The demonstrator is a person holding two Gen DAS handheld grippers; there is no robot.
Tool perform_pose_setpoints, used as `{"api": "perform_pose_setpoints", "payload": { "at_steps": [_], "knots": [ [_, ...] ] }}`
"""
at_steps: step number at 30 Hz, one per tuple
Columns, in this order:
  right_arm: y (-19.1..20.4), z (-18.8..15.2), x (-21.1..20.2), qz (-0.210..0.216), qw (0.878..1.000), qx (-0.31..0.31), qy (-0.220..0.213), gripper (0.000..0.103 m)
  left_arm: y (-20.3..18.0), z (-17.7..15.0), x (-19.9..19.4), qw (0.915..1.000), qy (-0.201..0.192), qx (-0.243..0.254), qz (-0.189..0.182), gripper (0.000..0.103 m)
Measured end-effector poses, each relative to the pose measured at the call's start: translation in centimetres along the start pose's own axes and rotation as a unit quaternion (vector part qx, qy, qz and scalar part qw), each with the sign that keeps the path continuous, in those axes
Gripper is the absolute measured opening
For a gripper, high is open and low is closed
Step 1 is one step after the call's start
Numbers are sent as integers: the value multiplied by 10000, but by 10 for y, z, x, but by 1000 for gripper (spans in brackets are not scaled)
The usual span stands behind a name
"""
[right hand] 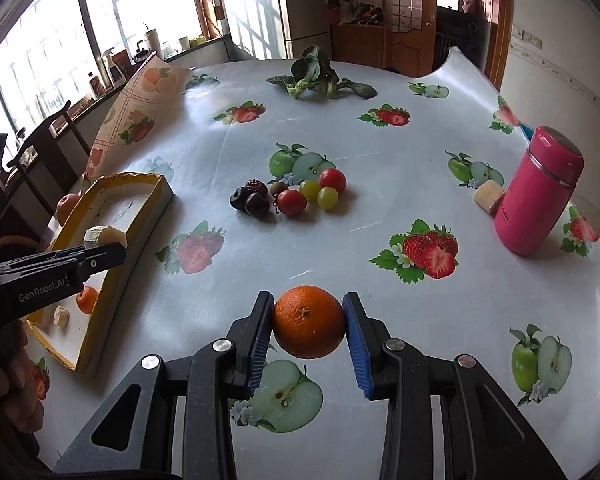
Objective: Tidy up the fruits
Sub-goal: 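Carry the cube and the orange over the tray with both tools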
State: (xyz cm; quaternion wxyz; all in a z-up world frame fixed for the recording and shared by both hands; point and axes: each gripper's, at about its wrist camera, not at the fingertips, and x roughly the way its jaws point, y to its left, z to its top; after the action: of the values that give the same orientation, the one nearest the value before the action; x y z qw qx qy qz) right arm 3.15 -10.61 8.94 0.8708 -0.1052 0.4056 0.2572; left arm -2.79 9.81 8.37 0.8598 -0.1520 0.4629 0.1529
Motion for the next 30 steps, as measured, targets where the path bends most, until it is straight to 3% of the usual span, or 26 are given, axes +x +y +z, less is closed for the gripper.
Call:
{"api": "perform_pose_setpoints", "payload": {
  "at_steps": [9, 30],
  "knots": [
    [38, -8, -34, -16, 9983, -510, -292, 36, 24, -12, -27, 9997, -136, -181, 119, 32],
    [96, -12, -56, 178, 9929, -1054, -530, 36, 72, -30, -56, 9977, -326, -466, 370, 32]
  ]
}}
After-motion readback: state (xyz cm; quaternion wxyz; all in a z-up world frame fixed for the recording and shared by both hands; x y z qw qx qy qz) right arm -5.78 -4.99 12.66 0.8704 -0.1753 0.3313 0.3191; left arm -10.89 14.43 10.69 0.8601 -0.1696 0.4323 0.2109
